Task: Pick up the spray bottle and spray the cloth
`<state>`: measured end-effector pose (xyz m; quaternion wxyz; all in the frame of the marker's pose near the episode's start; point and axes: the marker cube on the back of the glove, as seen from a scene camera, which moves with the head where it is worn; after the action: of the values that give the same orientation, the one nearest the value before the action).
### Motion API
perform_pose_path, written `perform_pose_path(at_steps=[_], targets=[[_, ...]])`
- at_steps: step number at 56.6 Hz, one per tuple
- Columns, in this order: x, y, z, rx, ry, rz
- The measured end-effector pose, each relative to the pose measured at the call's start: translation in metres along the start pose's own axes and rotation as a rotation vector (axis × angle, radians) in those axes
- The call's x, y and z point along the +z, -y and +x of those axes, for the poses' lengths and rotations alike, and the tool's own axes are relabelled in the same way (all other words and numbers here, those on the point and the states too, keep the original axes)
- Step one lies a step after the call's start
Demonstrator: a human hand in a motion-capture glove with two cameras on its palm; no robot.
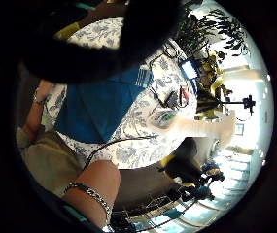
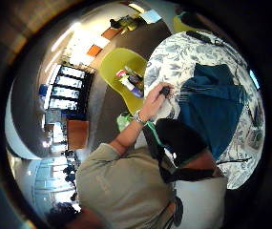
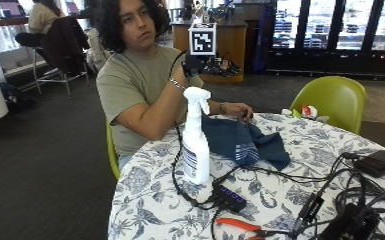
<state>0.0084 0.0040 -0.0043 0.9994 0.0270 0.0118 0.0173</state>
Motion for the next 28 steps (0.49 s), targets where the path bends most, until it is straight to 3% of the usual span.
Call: perform_pose_path(at_steps=[12, 28], targets=[[-0.019, -0.016, 0.030, 0.054, 0.077, 0.108], [-0.043, -0.059, 0.077, 0.293, 0.130, 0.423]])
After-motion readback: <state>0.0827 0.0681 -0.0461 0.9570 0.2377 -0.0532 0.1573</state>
